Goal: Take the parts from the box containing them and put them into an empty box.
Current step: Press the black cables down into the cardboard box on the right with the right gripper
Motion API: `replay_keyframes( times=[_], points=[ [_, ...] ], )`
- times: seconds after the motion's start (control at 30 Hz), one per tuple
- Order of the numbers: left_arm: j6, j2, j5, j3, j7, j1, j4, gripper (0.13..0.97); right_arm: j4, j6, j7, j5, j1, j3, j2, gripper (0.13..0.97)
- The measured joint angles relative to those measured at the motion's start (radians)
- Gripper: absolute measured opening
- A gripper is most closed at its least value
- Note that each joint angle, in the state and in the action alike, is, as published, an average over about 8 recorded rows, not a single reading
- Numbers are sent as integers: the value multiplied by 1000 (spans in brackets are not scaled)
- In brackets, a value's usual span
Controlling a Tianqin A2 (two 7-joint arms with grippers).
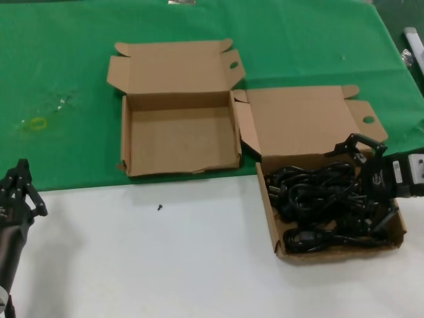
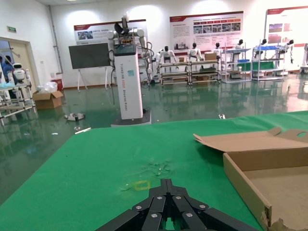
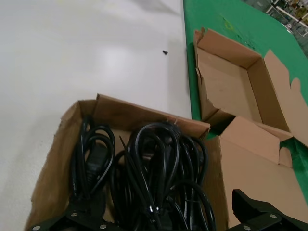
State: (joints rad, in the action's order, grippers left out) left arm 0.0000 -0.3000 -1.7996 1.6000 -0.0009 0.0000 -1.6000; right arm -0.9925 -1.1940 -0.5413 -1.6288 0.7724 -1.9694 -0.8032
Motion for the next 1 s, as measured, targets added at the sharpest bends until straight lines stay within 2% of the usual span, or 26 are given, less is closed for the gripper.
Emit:
replay_keyframes(
  times=[0.33,0.6,0.73,1.0],
  points=[
    [0,0,0,0,0,0,0,142,69,15,-57,21,24,-1,30,877],
    [0,0,0,0,0,0,0,142,92,19,-68,26,32,3,40,729],
    [0,0,0,0,0,0,0,142,101,20,-71,27,34,5,43,729],
    [0,0,0,0,0,0,0,142,115,16,-69,28,38,8,45,515]
  ],
)
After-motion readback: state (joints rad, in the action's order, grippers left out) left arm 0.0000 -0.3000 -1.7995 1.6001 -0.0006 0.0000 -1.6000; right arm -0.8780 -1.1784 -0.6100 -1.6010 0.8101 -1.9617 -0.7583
